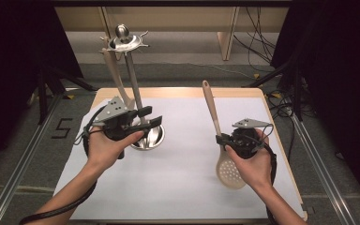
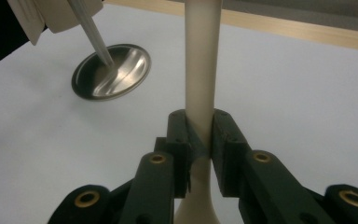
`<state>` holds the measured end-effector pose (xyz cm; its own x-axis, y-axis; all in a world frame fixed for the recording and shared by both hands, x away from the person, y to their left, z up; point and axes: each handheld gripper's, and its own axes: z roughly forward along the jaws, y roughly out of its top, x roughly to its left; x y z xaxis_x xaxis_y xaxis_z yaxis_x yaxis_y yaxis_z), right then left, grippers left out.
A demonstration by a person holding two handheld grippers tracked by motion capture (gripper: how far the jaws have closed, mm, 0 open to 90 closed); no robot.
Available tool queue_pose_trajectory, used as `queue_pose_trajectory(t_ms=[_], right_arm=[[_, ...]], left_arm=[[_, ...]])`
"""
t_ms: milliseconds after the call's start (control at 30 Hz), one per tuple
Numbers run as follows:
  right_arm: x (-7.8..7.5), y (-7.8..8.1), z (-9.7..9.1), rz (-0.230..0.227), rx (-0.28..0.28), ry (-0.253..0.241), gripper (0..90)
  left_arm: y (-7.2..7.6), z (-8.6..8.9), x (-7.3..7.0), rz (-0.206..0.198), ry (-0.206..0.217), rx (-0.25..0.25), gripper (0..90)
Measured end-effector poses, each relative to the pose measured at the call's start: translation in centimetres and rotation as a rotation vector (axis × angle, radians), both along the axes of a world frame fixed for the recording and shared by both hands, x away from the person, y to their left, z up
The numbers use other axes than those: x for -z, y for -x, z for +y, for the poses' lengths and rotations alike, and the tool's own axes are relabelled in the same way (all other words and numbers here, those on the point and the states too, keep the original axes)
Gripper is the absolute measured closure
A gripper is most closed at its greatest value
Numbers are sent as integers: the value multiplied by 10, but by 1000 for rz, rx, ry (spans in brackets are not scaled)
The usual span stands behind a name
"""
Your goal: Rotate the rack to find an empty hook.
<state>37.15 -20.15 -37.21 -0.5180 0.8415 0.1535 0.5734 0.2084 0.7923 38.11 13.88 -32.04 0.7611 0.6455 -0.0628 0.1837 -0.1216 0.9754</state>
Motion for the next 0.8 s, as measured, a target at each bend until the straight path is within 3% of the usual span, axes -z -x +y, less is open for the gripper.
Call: queue_pose_trajectory(t_ms=[133,167,233,300,333,433,500,533,567,633,800], right_arm=[[-3,3,4,-21,-24,-8,793],[-5,6,6,1,-3,-18,793],[-6,5,8,-27,-35,-12,793],[-8,9,12,-17,-27,-18,793],[-8,10,14,-24,-36,-33,793],[-11,12,17,-57,-62,-12,793],[-12,14,20,-51,-74,-31,793],[-13,17,24,-38,-54,-50,793],[-13,16,24,-62,-66,-19,793],[-14,15,25,-78,-93,-14,793],[-15,20,33,-64,-96,-24,793]], left_arm=[[-5,-15,4,14,-1,17,461],[-6,-19,5,21,1,20,460],[-8,-25,6,25,-7,27,456],[-9,-31,8,31,-8,38,456],[-10,-34,8,32,-10,42,455],[-11,-42,9,38,-17,53,453],[-12,-47,10,43,-22,61,452],[-12,-50,11,48,-22,66,451],[-13,-53,11,54,-20,71,451],[-14,-57,12,56,-26,91,450],[-15,-67,13,79,-19,99,448]])
